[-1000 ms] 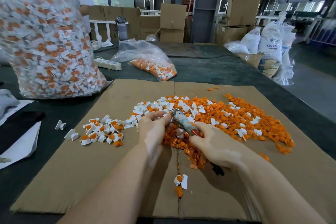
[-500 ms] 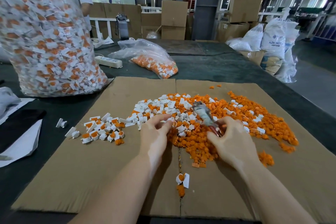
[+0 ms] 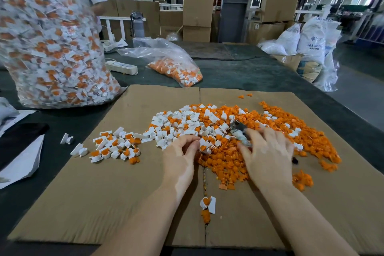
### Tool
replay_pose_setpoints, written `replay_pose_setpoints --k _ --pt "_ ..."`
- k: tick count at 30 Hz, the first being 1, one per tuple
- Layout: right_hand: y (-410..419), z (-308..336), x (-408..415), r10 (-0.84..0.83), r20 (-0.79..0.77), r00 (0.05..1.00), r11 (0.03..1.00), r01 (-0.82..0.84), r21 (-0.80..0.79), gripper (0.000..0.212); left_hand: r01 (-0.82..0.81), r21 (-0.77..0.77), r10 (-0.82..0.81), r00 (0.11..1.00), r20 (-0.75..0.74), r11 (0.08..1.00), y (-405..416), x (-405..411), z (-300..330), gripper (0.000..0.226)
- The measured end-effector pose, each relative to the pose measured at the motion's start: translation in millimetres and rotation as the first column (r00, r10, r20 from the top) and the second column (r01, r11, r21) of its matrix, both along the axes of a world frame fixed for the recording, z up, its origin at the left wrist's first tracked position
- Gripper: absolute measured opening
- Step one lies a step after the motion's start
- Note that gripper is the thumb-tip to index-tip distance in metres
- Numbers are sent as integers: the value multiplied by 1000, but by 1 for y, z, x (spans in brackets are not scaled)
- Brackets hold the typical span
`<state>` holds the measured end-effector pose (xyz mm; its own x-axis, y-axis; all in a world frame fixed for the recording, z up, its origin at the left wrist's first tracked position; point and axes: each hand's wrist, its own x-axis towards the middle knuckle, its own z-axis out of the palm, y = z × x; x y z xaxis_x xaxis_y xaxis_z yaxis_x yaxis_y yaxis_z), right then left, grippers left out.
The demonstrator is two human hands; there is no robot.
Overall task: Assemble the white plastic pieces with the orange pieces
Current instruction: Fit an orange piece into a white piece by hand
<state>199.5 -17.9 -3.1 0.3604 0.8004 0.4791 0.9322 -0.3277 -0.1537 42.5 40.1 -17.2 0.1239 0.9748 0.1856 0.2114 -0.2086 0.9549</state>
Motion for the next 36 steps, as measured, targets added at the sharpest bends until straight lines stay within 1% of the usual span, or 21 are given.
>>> replay_pose_setpoints --k 1,2,3,4,6,9,11,13,15,18,22,25,28,31,33,34,36 --pt "2 -2 -8 150 -28 988 983 -146 111 31 5 1 -5 1000 6 1000 0 0 0 13" --pt "3 -4 -17 278 -46 960 946 -265 186 26 8 0 -8 1000 17 1000 1 0 0 14" --pt "5 -6 -25 374 -61 925 908 -353 225 25 14 1 -14 1000 25 1000 1 0 0 14" --pt "6 -7 -31 440 -73 895 878 -412 244 23 22 6 -23 999 28 1000 1 -1 0 15" --pt "9 -9 -38 502 -109 858 846 -461 268 14 51 3 -51 998 31 999 1 -2 0 21" --pt "11 -13 -37 490 -163 856 852 -432 295 3 140 -28 -139 989 45 990 -1 -4 0 33" --pt "10 -15 -37 484 -190 854 854 -413 317 2 197 17 -196 980 -34 980 -3 -3 -1 41" --pt "8 -17 -37 488 -197 850 848 -408 339 4 187 64 -179 978 -111 980 -3 -2 -1 38" --pt "6 -18 -37 477 -203 855 851 -392 350 7 167 86 -156 980 -123 982 -4 0 -1 32" --pt "3 -18 -36 468 -204 860 851 -376 367 10 156 104 -141 980 -142 982 -4 -1 -2 32" --pt "1 -18 -38 492 -186 850 837 -404 369 11 150 116 -127 974 -187 982 -5 -1 -3 29" --pt "2 -18 -38 497 -162 852 830 -413 376 8 154 151 -114 962 -247 976 -6 1 -3 31" --pt "2 -18 -37 490 -168 855 830 -398 391 5 148 172 -102 963 -250 974 -8 1 -1 31" --pt "2 -19 -36 479 -178 860 833 -381 400 6 75 167 -44 982 -186 983 -7 0 -2 17" --pt "2 -19 -35 472 -183 862 837 -373 400 6 -18 158 41 989 -145 987 -2 -5 -2 10" --pt "2 -19 -34 468 -183 864 838 -369 402 6 -77 177 104 983 -153 981 2 -9 -3 7" --pt "3 -19 -35 467 -182 866 836 -365 409 4 -194 230 241 950 -197 953 9 -22 -4 15"
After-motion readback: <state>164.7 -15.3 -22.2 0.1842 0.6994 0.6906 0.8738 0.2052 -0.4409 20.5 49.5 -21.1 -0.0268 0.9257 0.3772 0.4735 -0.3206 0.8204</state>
